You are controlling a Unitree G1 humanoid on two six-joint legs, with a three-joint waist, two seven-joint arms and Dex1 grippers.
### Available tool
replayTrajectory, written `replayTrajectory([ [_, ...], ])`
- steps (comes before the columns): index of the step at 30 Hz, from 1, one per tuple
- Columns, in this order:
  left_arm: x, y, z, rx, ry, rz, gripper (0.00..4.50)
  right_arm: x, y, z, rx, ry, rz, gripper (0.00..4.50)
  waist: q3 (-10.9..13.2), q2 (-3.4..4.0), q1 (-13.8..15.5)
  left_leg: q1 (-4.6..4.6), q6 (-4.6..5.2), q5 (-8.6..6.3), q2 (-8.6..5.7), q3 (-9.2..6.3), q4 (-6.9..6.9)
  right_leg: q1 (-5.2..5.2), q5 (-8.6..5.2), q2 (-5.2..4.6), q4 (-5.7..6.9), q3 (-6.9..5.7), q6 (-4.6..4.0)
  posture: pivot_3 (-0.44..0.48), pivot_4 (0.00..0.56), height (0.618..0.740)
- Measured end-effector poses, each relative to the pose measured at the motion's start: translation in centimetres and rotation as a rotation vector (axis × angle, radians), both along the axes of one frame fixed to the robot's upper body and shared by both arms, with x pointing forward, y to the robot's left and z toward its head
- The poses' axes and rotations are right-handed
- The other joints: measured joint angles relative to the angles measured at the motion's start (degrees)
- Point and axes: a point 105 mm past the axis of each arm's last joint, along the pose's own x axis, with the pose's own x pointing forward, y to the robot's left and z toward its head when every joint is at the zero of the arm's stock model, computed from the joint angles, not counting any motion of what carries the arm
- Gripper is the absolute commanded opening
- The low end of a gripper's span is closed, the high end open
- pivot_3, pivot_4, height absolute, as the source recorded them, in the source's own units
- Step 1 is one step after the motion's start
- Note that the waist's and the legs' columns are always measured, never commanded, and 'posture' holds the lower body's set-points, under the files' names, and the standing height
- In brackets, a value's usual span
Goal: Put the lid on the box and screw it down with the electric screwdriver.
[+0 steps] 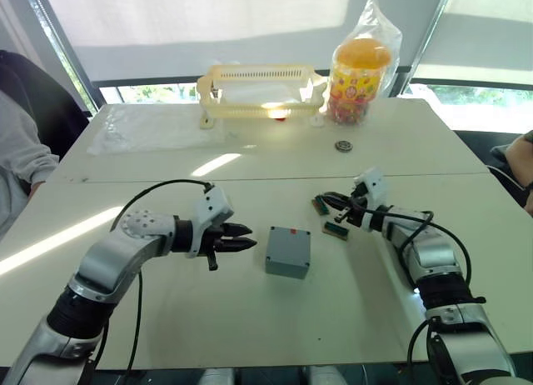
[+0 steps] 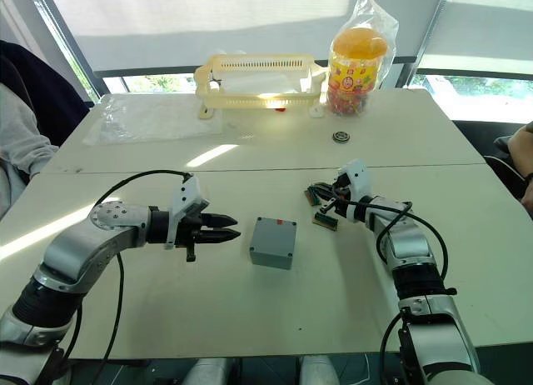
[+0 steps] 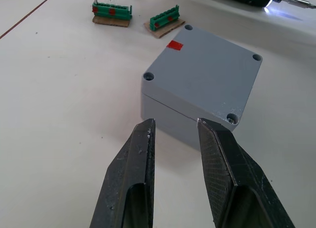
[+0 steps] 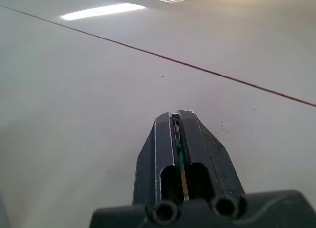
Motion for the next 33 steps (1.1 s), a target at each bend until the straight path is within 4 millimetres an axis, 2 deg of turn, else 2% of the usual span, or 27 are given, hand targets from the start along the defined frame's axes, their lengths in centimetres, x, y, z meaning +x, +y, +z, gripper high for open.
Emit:
replayTrajectory([
  [5, 0.0, 0.0, 0.0, -0.003, 0.002, -0.002, 1.33, -0.6, -0.1, 1.3, -0.02, -0.045, 0.011, 0.04, 0.0, 0.0, 0.08, 0.0, 0.0, 0.0, 0.0, 0.0, 0.0, 0.0, 0.0, -0.01, 0.0, 0.0, 0.0, 0.0, 0.15, 0.74],
  [11, 0.0, 0.5, 1.2, -0.029, -0.002, 0.003, 1.33, -4.2, 0.7, 5.7, 0.012, -0.128, 0.1, 0.04, 0.0, 0.0, 0.18, 0.01, 0.01, 0.0, 0.0, -0.04, -0.01, 0.02, 0.0, 0.0, 0.01, -0.02, 0.0, 0.0, 0.15, 0.74],
  [13, -0.2, 0.9, 1.4, -0.011, -0.001, -0.009, 1.33, -6.0, 1.6, 5.6, 0.027, -0.104, 0.147, 0.04, 0.0, 0.0, 0.19, 0.0, 0.01, 0.0, 0.01, -0.07, -0.05, 0.0, -0.01, 0.0, 0.01, -0.03, 0.0, 0.0, 0.15, 0.74],
  [15, -0.6, 1.4, 1.6, 0.016, -0.001, -0.02, 1.33, -8.1, 2.7, 4.6, 0.047, -0.049, 0.199, 0.04, 0.0, 0.0, 0.12, 0.0, 0.01, -0.01, 0.01, -0.05, -0.05, -0.01, -0.01, 0.0, 0.01, -0.01, 0.0, 0.0, 0.15, 0.74],
  [18, -1.4, 1.4, 1.6, 0.028, 0.009, -0.048, 1.33, -9.5, 3.4, 3.9, 0.069, -0.006, 0.21, 0.04, 0.0, 0.0, 0.18, 0.02, 0.01, -0.01, 0.01, -0.03, 0.01, 0.04, -0.02, -0.01, 0.0, 0.0, -0.01, 0.0, 0.15, 0.74],
  [33, -1.5, 0.9, 1.4, 0.016, 0.021, -0.068, 1.33, -10.4, 4.5, 2.6, 0.098, 0.054, 0.213, 0.04, 0.0, 0.0, 0.21, 0.01, 0.01, -0.01, 0.01, -0.03, 0.01, 0.03, -0.02, 0.0, -0.02, -0.01, -0.02, 0.0, 0.15, 0.74],
])
